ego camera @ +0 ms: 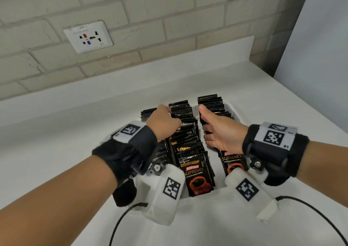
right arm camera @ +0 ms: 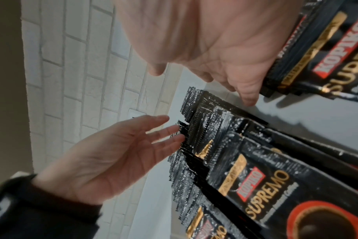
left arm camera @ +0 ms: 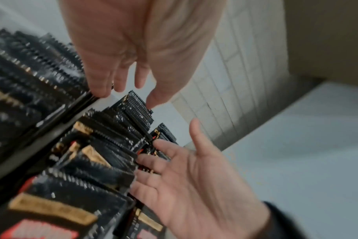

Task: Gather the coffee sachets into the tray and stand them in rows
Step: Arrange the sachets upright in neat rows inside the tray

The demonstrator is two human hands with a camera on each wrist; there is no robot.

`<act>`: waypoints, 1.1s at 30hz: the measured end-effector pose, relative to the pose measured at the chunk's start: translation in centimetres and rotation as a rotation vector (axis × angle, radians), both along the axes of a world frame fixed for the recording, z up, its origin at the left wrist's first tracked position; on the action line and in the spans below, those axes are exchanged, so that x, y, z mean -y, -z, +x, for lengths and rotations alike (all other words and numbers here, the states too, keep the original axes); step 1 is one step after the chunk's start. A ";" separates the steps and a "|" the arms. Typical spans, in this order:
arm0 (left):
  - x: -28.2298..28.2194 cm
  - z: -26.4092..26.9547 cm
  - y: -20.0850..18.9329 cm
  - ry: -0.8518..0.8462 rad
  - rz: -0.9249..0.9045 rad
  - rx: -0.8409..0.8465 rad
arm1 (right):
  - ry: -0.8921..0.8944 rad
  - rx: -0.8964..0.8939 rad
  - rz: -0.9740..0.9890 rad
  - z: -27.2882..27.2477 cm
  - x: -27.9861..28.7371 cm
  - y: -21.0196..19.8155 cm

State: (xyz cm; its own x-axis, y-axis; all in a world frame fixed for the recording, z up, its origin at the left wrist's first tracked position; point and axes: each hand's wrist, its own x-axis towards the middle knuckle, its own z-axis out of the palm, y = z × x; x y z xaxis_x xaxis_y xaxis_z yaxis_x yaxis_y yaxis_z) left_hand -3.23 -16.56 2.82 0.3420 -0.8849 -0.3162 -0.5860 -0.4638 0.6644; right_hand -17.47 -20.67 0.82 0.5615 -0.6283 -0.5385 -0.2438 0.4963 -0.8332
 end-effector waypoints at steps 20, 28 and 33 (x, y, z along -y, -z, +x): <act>-0.1 -2.7 1.0 -0.376 -0.011 -0.480 | -0.014 -0.043 -0.043 0.8 -1.6 -0.9; 0.0 -2.8 1.0 -0.480 -0.090 -0.725 | 0.076 0.021 0.012 2.1 -2.0 -1.6; 0.2 -2.6 1.3 -0.489 -0.128 -0.787 | 0.029 0.002 -0.013 1.9 -1.8 -1.7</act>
